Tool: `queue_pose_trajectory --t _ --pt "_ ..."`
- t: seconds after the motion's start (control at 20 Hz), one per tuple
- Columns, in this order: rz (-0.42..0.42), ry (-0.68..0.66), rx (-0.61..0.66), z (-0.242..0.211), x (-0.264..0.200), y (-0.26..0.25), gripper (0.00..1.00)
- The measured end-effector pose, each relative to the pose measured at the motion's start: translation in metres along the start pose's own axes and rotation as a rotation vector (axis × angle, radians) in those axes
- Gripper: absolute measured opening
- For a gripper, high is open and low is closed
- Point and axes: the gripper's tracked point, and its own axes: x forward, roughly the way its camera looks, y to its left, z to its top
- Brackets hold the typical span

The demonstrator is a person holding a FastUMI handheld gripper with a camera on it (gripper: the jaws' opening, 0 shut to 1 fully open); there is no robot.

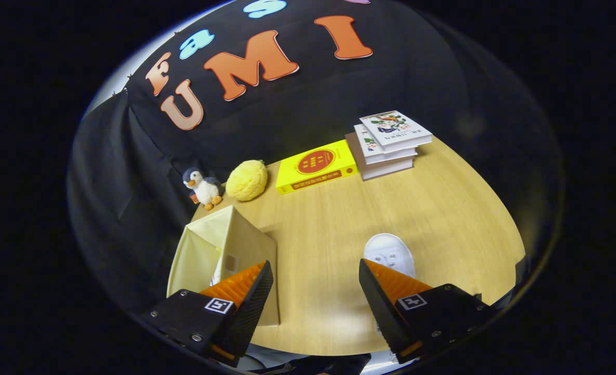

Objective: Open the storage box then place both shoes into the box .Put the left shoe in first, then the right shoe, with the right side of both shoes facing outward in a uniform manner.

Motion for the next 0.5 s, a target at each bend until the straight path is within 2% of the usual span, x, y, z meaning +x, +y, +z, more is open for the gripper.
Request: queue_pose_trajectory --t 0.3,0.5 --pt "-0.097 0.121 -0.001 -0.039 0.013 -0.078 0.96" --pt "-0.141 0.221 -0.065 -0.072 0.026 -0.108 0.71"
